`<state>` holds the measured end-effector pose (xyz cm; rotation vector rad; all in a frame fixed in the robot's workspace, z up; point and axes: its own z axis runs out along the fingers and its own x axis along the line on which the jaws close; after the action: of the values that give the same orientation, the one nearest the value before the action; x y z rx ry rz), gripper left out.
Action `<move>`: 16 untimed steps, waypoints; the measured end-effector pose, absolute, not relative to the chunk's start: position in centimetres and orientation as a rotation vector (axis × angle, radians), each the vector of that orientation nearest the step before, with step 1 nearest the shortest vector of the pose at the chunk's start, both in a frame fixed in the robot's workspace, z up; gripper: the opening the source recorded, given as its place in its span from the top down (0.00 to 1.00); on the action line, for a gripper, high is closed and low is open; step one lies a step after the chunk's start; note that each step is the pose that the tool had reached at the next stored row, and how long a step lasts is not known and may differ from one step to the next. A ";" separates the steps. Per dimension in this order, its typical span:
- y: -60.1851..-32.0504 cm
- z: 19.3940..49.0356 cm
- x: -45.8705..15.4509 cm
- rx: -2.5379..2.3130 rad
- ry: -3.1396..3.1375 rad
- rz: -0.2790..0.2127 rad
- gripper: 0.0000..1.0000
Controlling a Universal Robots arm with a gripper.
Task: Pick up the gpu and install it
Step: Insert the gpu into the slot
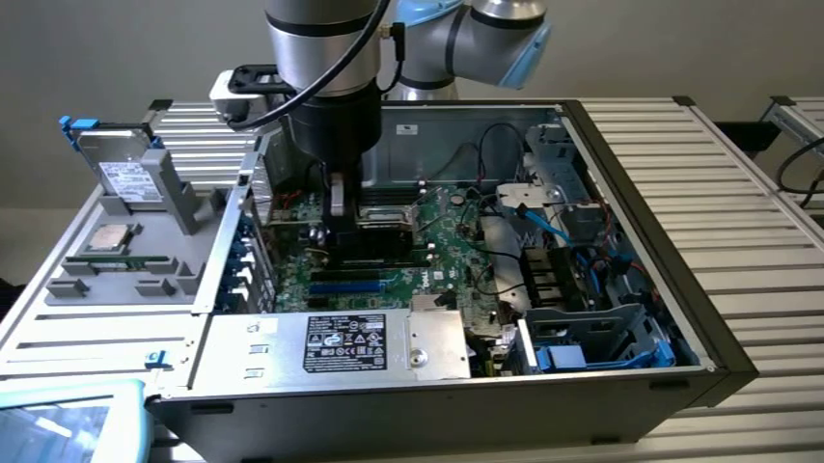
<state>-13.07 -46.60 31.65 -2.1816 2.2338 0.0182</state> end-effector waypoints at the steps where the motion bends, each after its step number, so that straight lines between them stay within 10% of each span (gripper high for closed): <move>1: -46.6 31.5 -13.1 -2.182 2.234 0.018 0.73; 16: -46.6 30.2 -13.4 -2.182 2.234 0.017 0.73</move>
<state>-13.42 -46.59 30.22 -2.1823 2.2344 0.0166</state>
